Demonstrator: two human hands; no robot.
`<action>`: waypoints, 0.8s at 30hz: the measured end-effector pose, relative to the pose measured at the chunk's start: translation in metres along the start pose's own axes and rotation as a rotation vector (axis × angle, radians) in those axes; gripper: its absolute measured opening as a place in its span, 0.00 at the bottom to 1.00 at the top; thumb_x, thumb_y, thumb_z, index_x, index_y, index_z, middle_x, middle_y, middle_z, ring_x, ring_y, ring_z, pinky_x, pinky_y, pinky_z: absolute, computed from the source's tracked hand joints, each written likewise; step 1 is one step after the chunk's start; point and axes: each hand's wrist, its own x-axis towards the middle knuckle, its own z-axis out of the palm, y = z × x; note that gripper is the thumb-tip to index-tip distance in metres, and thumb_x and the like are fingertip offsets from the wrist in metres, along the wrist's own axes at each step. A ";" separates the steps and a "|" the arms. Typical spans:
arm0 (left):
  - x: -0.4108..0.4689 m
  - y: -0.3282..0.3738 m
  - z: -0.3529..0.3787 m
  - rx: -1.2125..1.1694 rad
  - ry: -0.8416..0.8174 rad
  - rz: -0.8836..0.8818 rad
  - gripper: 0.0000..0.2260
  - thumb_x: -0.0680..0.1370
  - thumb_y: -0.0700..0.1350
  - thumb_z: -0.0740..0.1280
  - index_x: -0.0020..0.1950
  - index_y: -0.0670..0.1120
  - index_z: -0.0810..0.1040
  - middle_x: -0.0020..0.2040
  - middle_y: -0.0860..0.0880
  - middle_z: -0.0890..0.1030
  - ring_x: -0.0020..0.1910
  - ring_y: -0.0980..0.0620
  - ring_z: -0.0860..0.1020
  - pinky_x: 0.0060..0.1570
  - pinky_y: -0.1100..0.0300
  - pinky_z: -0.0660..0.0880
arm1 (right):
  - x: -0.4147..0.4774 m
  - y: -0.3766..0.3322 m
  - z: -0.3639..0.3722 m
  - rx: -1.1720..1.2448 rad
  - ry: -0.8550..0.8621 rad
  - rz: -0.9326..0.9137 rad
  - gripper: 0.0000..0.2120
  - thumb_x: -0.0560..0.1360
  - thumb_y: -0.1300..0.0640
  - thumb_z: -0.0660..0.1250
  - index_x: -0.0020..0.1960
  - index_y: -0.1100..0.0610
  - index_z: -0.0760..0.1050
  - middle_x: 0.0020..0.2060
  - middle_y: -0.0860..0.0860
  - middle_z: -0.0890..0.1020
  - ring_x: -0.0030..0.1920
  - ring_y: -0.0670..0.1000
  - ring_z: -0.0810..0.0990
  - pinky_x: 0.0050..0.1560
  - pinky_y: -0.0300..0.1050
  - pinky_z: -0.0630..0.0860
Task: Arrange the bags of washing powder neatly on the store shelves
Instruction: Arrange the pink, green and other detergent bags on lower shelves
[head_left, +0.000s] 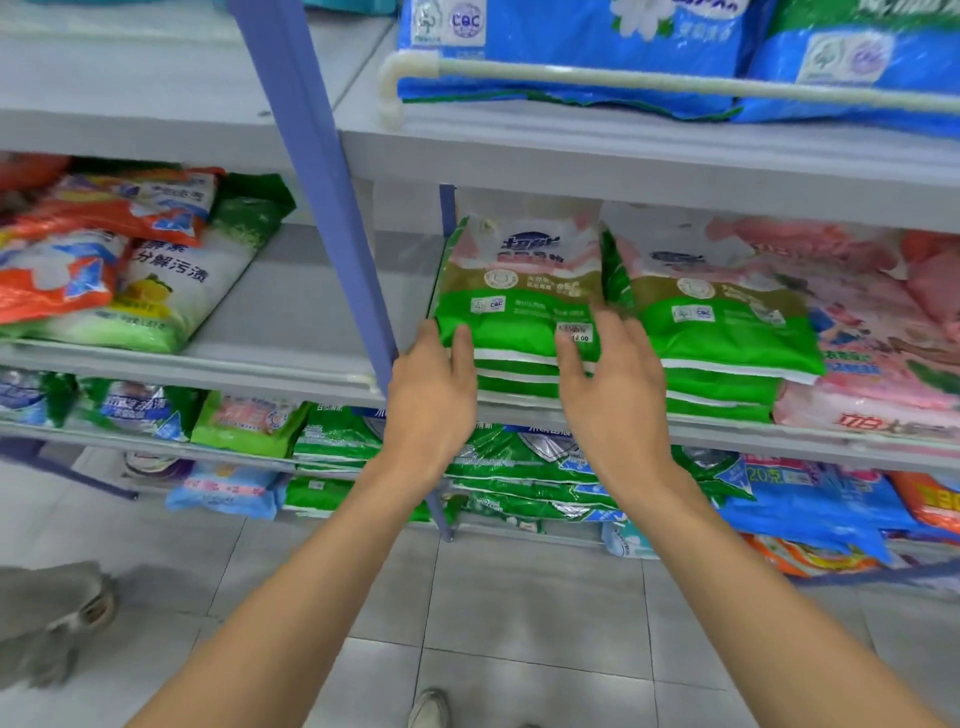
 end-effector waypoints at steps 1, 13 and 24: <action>-0.004 0.000 -0.004 0.013 -0.018 0.002 0.11 0.86 0.49 0.59 0.59 0.41 0.72 0.29 0.48 0.74 0.24 0.53 0.71 0.26 0.60 0.64 | -0.005 0.000 -0.003 -0.022 -0.037 -0.012 0.23 0.84 0.54 0.64 0.77 0.59 0.67 0.71 0.57 0.73 0.70 0.55 0.72 0.69 0.44 0.67; -0.085 -0.004 -0.109 0.266 -0.131 0.028 0.18 0.83 0.52 0.63 0.72 0.47 0.75 0.61 0.43 0.83 0.52 0.44 0.82 0.49 0.56 0.71 | -0.064 -0.062 -0.033 -0.118 -0.421 -0.108 0.23 0.83 0.49 0.63 0.75 0.57 0.70 0.75 0.53 0.72 0.75 0.54 0.69 0.74 0.50 0.66; -0.153 -0.042 -0.206 0.363 0.038 -0.128 0.21 0.84 0.53 0.63 0.74 0.46 0.74 0.71 0.49 0.77 0.70 0.51 0.74 0.66 0.60 0.68 | -0.098 -0.118 -0.044 -0.044 -0.558 -0.203 0.20 0.82 0.44 0.65 0.71 0.50 0.74 0.67 0.45 0.78 0.68 0.48 0.75 0.62 0.43 0.72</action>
